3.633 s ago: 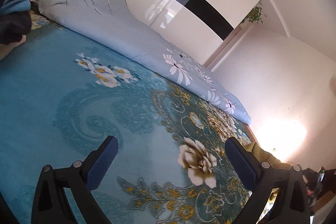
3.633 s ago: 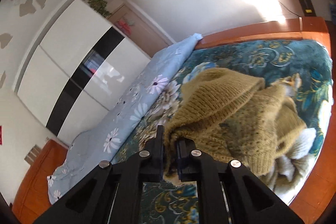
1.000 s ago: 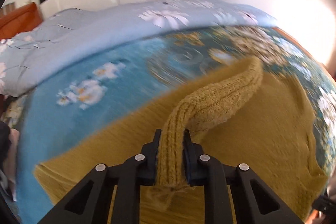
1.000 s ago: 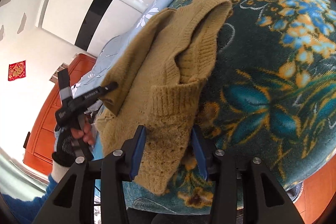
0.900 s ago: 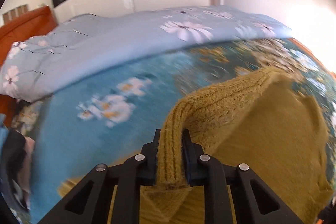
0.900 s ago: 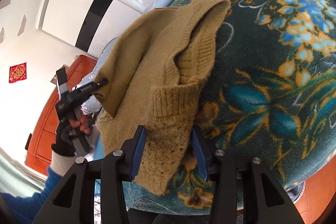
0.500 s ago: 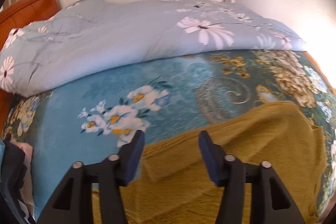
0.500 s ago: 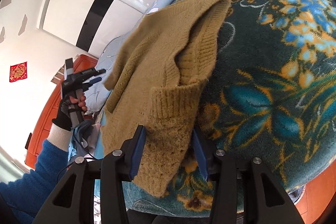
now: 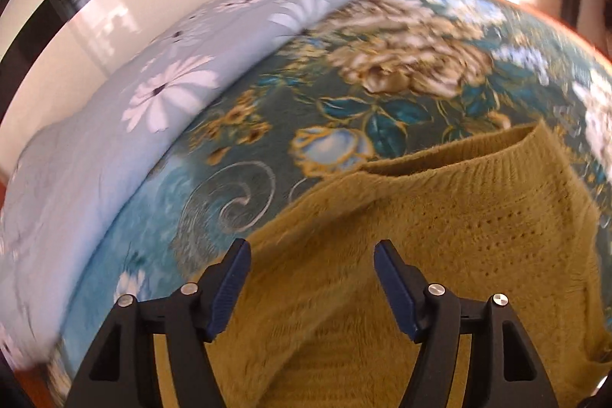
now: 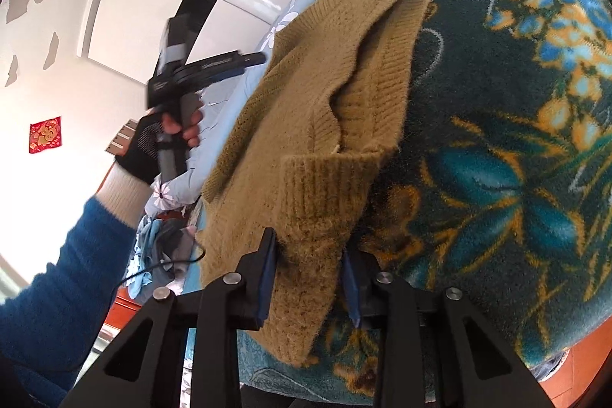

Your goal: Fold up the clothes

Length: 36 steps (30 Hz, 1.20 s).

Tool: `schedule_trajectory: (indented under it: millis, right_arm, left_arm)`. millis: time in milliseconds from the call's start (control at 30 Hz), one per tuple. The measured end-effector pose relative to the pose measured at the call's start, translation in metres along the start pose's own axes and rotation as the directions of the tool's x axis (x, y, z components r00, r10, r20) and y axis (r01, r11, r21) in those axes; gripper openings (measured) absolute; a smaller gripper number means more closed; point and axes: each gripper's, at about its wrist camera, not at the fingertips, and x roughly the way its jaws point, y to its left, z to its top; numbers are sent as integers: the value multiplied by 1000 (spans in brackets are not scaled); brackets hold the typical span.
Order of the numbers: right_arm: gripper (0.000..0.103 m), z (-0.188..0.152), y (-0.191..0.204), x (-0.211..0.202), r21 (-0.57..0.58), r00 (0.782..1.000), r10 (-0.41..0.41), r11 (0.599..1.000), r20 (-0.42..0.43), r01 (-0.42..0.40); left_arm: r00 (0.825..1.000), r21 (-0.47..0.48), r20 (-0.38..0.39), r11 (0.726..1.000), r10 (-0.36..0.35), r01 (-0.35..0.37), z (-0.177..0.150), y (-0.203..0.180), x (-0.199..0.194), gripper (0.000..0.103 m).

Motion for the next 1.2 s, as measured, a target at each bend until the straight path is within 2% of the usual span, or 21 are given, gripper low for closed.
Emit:
schedule_trajectory:
  millis: [67, 167, 300, 433, 533, 567, 600, 700, 733, 800, 867, 900, 967, 1033, 1100, 1200]
  right_arm:
    - [32, 0, -2, -2, -6, 1000, 3, 1000, -8, -3]
    - [32, 2, -5, -8, -9, 1000, 9, 1000, -10, -9]
    - [32, 3, 9, 4, -13, 1000, 2, 1000, -10, -2]
    - [32, 0, 17, 9, -15, 1000, -15, 1000, -6, 15]
    - [32, -1, 19, 11, -7, 1000, -20, 1000, -3, 20]
    - [32, 0, 20, 13, -4, 1000, -22, 1000, -1, 22]
    - [32, 2, 21, 15, -1, 1000, -24, 1000, 2, 24]
    - [31, 5, 20, 14, 11, 999, -37, 999, 14, 37]
    - [29, 5, 21, 14, 16, 999, -43, 999, 19, 43]
    - [16, 6, 20, 15, 39, 998, -66, 997, 23, 65]
    - [14, 10, 24, 12, 40, 995, -98, 995, 26, 97]
    - [13, 14, 30, 9, 15, 994, -110, 994, 28, 110]
    - [12, 25, 48, 1, -80, 991, -126, 988, 39, 129]
    - [10, 45, 77, -9, -222, 984, -164, 959, 73, 177]
    - [9, 68, 111, -18, -343, 967, -227, 904, 119, 254]
    - [9, 100, 160, -30, -451, 933, -290, 818, 212, 357]
  left_arm:
    - [999, 66, -31, 998, -6, 8, 9, -6, 17, 71]
    - [996, 93, -76, 994, -52, 59, 19, -7, 35, 72]
    - [987, 64, -100, 989, -125, 132, 26, -3, 46, 73]
    - [975, -23, -107, 981, -194, 193, 30, 4, 54, 72]
    - [970, -63, -81, 972, -230, 225, 28, 7, 51, 58]
    - [971, -63, -68, 972, -230, 226, 27, 7, 48, 49]
    - [973, -64, -55, 973, -224, 221, 25, 8, 46, 36]
    - [982, -96, -12, 978, -188, 186, 19, 8, 35, 25]
    - [985, -117, 0, 978, -172, 171, 17, 8, 31, 24]
    - [990, -165, 28, 976, -142, 144, 14, 9, 18, 20]
    - [991, -212, 62, 969, -120, 130, 11, 15, 1, 18]
    - [991, -235, 84, 964, -107, 124, 10, 21, -10, 12]
    - [988, -276, 137, 955, -70, 106, 7, 35, -42, 11]
    - [983, -306, 181, 948, -36, 91, 3, 51, -74, 11]
    - [975, -327, 222, 943, 10, 65, -5, 65, -107, 11]
    - [957, -388, 283, 920, 68, 50, -22, 94, -158, 11]
